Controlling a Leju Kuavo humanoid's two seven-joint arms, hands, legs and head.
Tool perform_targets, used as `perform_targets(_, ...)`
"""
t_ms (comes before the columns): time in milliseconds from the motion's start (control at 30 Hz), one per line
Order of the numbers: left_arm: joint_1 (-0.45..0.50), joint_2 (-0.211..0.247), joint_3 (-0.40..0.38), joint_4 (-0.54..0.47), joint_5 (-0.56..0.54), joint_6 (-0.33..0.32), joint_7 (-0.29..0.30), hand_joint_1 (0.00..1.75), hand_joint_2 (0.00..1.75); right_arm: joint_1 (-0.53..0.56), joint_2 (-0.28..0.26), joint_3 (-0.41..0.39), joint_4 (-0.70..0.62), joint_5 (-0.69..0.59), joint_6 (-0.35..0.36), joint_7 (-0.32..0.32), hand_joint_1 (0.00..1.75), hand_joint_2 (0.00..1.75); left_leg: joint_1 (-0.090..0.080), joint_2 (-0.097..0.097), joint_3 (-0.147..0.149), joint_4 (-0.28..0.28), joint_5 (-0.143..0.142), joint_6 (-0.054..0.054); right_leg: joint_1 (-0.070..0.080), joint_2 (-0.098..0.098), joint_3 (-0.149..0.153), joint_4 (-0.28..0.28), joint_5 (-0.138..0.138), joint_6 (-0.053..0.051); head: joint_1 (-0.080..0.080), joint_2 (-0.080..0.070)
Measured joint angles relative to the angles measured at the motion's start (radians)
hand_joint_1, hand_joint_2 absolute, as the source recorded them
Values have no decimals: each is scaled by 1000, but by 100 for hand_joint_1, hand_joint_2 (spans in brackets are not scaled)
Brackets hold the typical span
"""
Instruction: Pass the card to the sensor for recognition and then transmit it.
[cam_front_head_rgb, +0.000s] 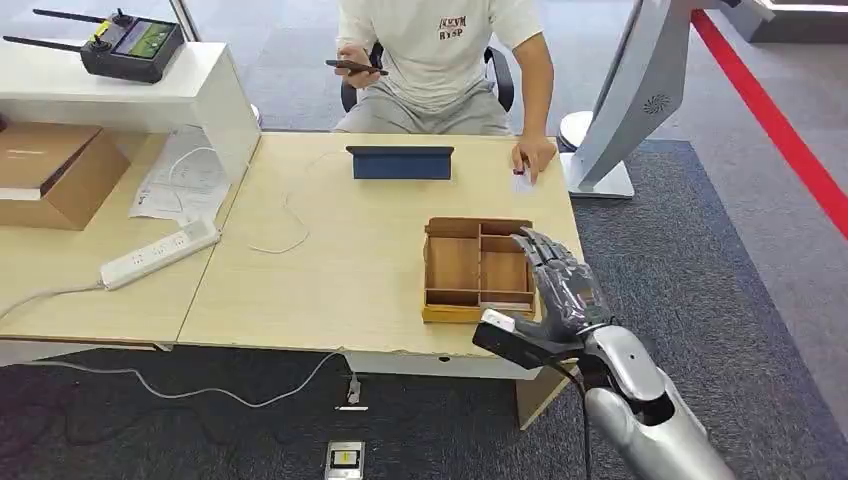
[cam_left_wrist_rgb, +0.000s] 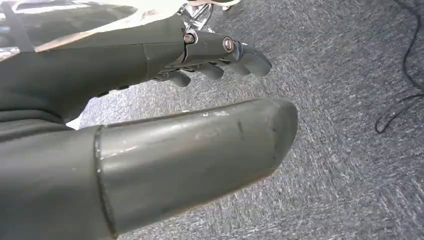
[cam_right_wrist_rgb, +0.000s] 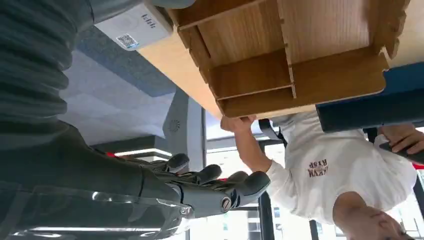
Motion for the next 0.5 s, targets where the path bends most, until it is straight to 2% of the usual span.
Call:
perform_targets(267, 0, 0, 0, 0, 1, -4, 3, 0, 0, 26, 0, 21, 3, 29, 5, 2, 0, 175, 0, 0, 0, 0, 0, 0, 0, 0, 0, 0, 0, 0, 0, 0)
perform_targets(500, -1, 0, 1, 0, 5, -2, 4, 0, 0, 35, 10, 40, 69, 48, -77, -10, 0, 175, 0, 0, 0, 0, 0, 0, 0, 0, 0, 0, 0, 0, 0, 0)
